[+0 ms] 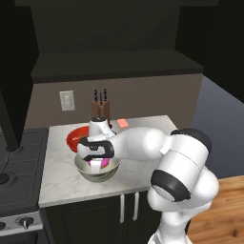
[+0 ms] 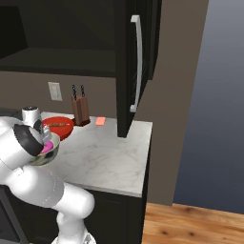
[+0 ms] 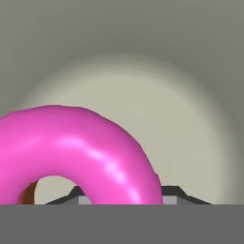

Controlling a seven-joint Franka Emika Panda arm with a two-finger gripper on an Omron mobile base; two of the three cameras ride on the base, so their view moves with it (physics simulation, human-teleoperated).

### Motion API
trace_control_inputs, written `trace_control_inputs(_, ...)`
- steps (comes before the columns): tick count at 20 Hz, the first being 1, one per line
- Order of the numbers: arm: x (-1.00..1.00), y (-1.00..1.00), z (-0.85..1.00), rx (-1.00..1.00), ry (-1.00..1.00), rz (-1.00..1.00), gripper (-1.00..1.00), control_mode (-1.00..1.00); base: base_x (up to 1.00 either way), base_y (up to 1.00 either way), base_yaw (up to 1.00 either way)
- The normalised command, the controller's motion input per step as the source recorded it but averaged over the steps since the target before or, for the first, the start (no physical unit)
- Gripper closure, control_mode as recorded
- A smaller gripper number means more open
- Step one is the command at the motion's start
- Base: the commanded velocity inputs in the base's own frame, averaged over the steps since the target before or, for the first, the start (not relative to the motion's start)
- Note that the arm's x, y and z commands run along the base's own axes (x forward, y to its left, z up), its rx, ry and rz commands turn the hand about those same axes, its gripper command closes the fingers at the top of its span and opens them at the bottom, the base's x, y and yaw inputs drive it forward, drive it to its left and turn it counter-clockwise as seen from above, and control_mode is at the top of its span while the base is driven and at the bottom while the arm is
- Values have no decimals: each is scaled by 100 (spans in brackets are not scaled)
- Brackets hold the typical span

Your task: Pick both bowls and place them on the counter. Then place the donut in one bowl and place the kebab skewer in the other bowl.

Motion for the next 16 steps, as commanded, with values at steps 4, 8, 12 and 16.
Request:
trace_control_inputs(4, -11, 0, 1, 0, 0, -5, -100, -100, 0, 0, 0)
trace_control_inputs(8, -14, 0, 8, 0, 0, -5, -100, -100, 0, 0, 0)
trace_control_inputs(12, -12, 0, 17, 0, 0, -5, -100, -100, 0, 0, 0)
trace_control_inputs(16, -8, 0, 26, -1, 0, -4, -100, -100, 0, 0, 0)
